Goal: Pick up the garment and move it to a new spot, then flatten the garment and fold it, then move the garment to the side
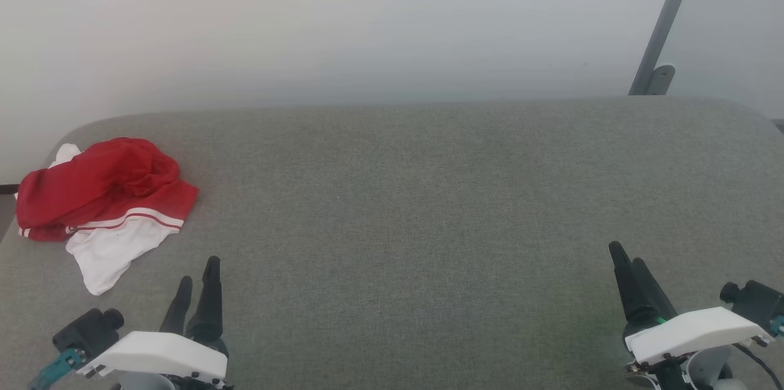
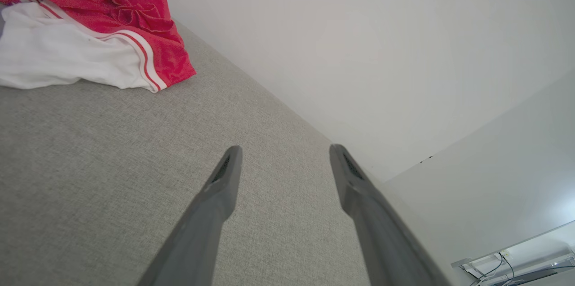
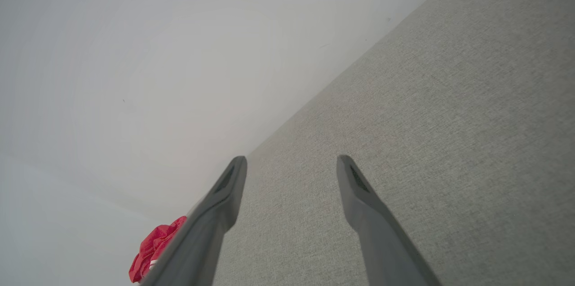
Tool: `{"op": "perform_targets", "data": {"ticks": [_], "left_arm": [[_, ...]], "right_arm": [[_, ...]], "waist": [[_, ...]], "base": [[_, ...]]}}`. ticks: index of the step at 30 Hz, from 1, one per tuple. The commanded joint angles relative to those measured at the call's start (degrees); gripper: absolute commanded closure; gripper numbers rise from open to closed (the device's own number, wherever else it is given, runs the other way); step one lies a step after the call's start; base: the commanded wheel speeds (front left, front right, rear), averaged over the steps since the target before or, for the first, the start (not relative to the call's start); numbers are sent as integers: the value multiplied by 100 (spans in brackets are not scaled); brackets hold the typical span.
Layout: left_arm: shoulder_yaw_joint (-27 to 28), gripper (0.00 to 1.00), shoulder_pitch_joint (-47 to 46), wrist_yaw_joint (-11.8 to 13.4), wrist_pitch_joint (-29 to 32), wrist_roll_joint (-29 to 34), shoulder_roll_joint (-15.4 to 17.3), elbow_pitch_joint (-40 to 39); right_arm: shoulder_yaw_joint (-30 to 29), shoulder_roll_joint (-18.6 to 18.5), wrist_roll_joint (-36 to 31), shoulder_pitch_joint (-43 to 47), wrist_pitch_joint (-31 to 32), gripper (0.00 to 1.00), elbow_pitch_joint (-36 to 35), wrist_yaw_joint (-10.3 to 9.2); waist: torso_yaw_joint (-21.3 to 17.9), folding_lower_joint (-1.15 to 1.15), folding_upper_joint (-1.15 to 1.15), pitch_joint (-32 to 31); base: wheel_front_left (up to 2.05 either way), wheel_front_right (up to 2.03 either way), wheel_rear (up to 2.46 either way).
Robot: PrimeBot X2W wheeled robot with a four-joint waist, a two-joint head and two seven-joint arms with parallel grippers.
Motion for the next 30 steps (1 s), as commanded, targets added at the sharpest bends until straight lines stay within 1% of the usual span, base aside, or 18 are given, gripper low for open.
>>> {"op": "perform_targets", "data": {"ticks": [1, 18, 30], "left_arm": [[28, 0, -23, -51, -59, 244, 43, -66], [139, 0, 145, -126, -345, 1637, 67, -185], [111, 0, 239, -137, -516, 2393, 80, -295]], "right_arm": [[38, -55, -164, -116, -75, 0, -99, 1], [18, -258, -1113, -37, -313, 0, -175, 1], [51, -324, -1714, 5, -448, 0, -242, 1]], "waist": [[-2, 0, 0, -7], [-8, 0, 0, -97], [-17, 0, 0, -172]], "base": [[0, 0, 0], [0, 0, 0], [0, 0, 0]]}}
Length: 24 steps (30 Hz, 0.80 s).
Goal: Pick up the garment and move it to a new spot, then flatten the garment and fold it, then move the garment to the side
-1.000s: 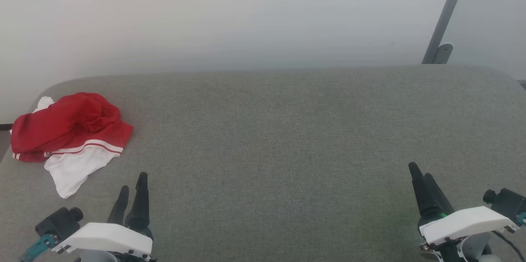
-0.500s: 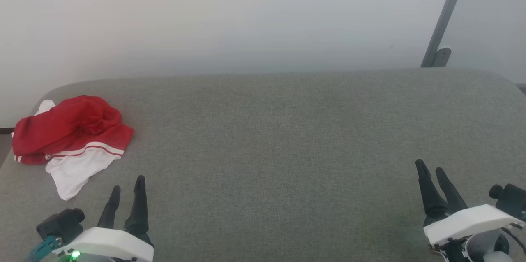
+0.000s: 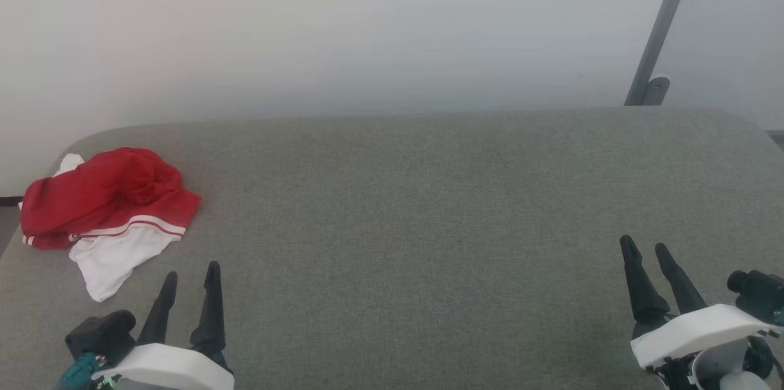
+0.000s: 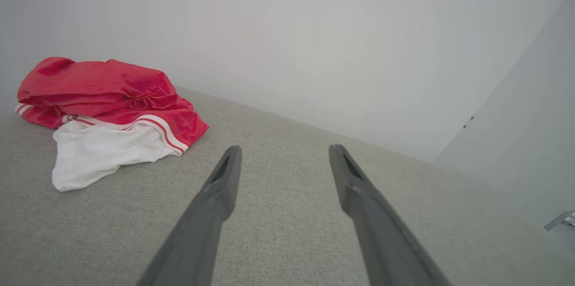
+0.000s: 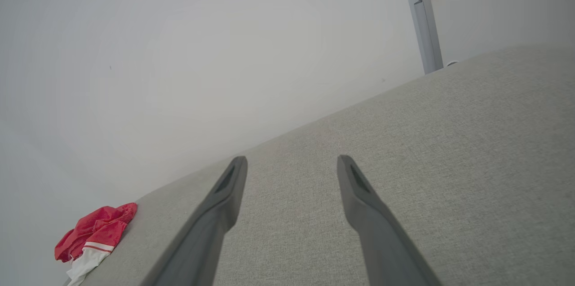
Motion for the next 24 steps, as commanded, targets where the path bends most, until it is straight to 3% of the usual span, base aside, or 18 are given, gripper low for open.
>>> {"op": "perform_targets", "data": {"ticks": [1, 24], "left_arm": [[-1, 0, 21, -11, -60, 207, 47, -72], [-100, 0, 207, 59, -328, 1255, 62, -230]], "right_arm": [[28, -46, -152, -7, -58, 0, -77, 1], [96, -150, -1065, 42, -261, 0, -154, 2]], "waist": [[-2, 0, 0, -13], [-24, 0, 0, -160]], "base": [[0, 0, 0], [0, 0, 0]]}}
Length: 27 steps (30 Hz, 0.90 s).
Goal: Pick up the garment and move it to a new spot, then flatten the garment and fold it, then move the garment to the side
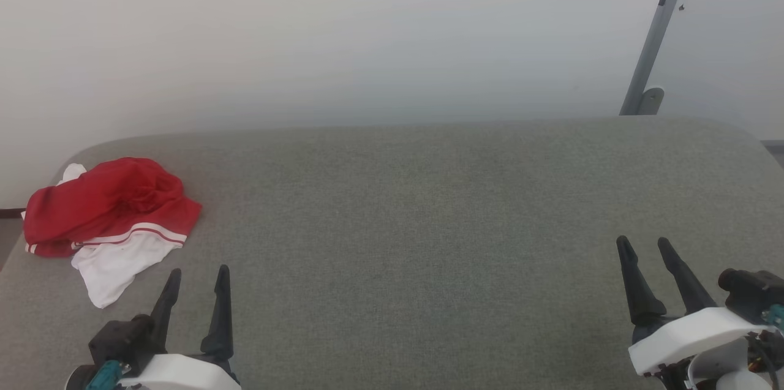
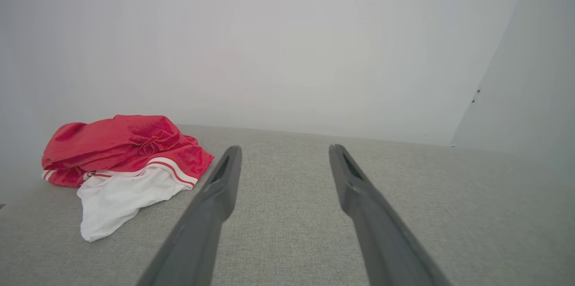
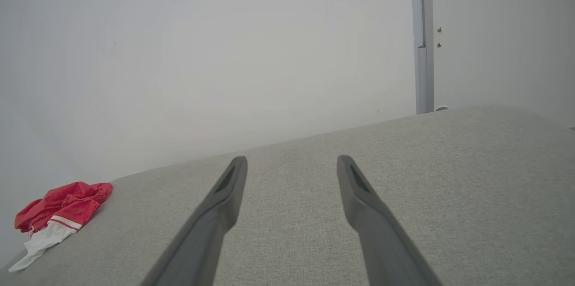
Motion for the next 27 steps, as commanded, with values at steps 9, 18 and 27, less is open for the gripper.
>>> {"op": "perform_targets", "data": {"ticks": [9, 18, 27], "left_arm": [[-50, 0, 109, 55, -127, 398, 56, -69], [-91, 0, 180, 78, -220, 704, 80, -116], [-131, 0, 208, 81, -257, 743, 93, -127]], "right_arm": [[13, -48, -398, 30, -126, 0, -71, 2], [14, -87, -697, 75, -193, 0, -113, 1], [-35, -67, -850, 116, -197, 0, -154, 1]], "waist": [[-16, 0, 0, -69], [-28, 0, 0, -110], [-28, 0, 0, -130]], "base": [[0, 0, 0], [0, 0, 0], [0, 0, 0]]}}
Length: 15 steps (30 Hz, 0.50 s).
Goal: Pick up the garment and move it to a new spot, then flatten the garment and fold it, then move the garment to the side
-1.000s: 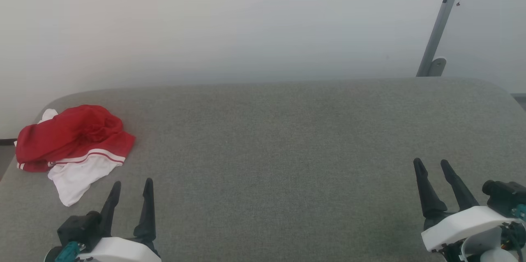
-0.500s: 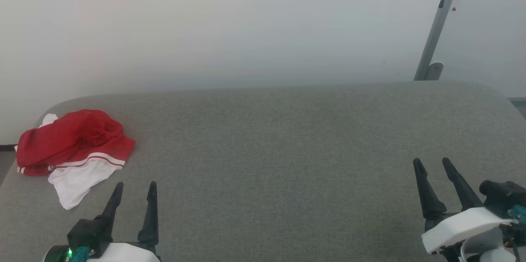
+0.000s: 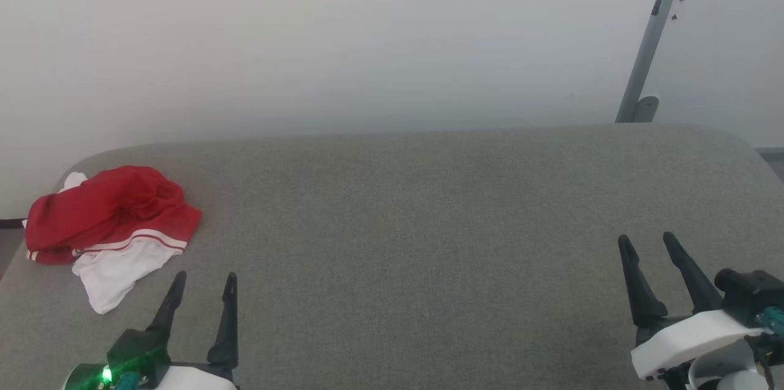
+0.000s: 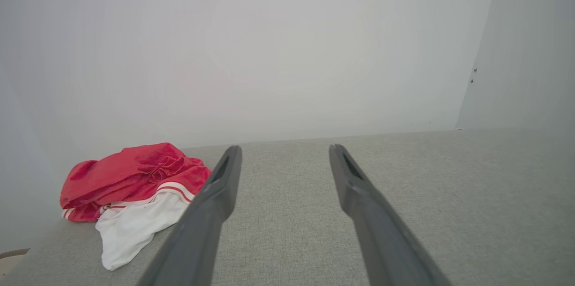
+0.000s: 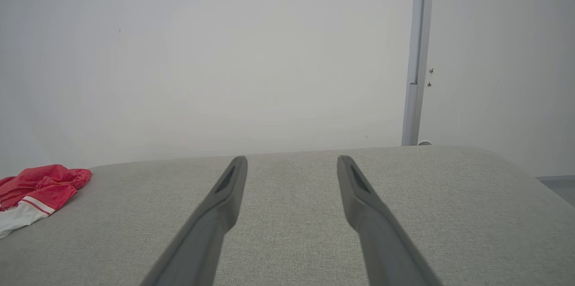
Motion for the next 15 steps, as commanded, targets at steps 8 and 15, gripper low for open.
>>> {"op": "perform_targets", "data": {"ticks": [8, 15], "left_arm": [[-29, 0, 42, -8, -29, -96, 0, 20], [143, 0, -65, 83, -26, -288, -29, 99]], "right_arm": [[-41, 24, -60, 77, 4, 0, -50, 0], [38, 20, 9, 87, 20, 0, -124, 0]], "waist": [[8, 0, 0, 14], [203, 0, 0, 30]], "base": [[0, 0, 0], [0, 0, 0]]}}
